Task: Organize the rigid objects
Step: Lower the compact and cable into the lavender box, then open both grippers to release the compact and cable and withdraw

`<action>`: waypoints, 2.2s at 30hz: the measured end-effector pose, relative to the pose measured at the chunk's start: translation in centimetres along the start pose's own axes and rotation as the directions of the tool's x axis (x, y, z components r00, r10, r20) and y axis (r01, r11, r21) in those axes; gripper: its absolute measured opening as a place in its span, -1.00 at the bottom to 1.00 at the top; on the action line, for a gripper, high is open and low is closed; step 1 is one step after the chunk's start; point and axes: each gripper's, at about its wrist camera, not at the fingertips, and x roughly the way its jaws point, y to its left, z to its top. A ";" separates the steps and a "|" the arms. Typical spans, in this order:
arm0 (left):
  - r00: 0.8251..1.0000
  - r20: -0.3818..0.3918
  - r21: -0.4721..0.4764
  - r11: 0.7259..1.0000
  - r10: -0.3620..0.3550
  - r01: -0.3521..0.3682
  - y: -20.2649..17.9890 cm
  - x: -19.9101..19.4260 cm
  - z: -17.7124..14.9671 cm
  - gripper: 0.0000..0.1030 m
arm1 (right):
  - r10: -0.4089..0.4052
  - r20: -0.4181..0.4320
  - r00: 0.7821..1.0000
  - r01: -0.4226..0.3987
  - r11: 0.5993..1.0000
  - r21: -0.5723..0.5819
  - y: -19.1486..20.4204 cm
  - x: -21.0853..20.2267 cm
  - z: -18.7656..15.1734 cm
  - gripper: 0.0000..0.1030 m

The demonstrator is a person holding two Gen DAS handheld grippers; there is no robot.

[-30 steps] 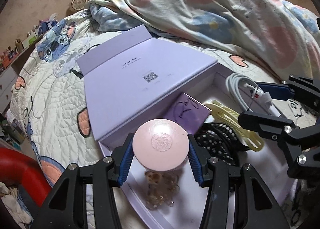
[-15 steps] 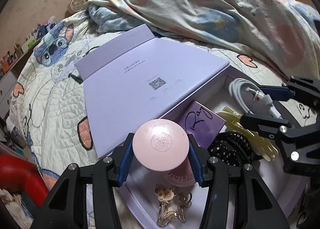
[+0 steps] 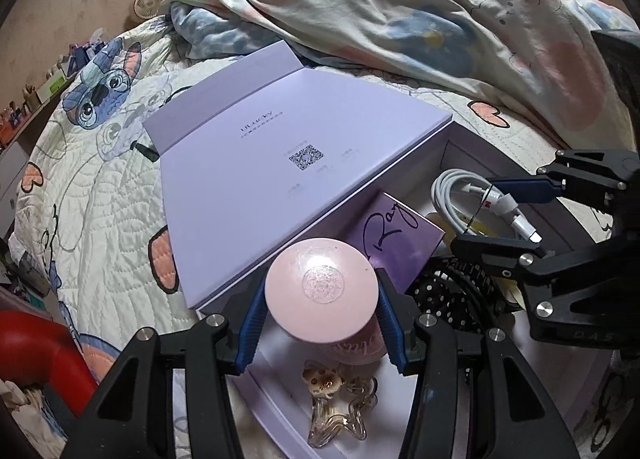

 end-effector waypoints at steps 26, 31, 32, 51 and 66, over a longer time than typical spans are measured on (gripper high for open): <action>0.995 -0.057 -0.046 0.996 0.078 -0.080 1.5 0.5 -1.2 -0.02 | -0.056 -0.035 0.998 0.055 0.998 -0.034 0.4 0.7 0.0 0.00; 0.998 -0.044 -0.067 0.997 0.043 -0.046 1.7 0.3 -1.4 -0.02 | -0.059 -0.019 0.998 0.058 0.998 -0.040 0.6 0.2 0.0 0.02; 0.999 -0.039 -0.072 0.997 0.029 -0.032 1.7 0.2 -1.4 -0.02 | -0.059 -0.013 0.998 0.059 0.997 -0.040 0.6 0.0 0.1 0.04; 0.998 -0.028 -0.083 0.995 0.047 -0.050 0.6 -1.5 -1.1 0.37 | -0.089 0.019 0.996 0.089 0.996 -0.022 0.4 -2.6 -0.5 0.30; 0.998 0.043 -0.081 0.995 0.056 -0.052 -0.9 -6.7 -0.8 0.37 | -0.115 0.098 0.988 0.115 0.993 0.010 0.7 -7.4 -1.2 0.39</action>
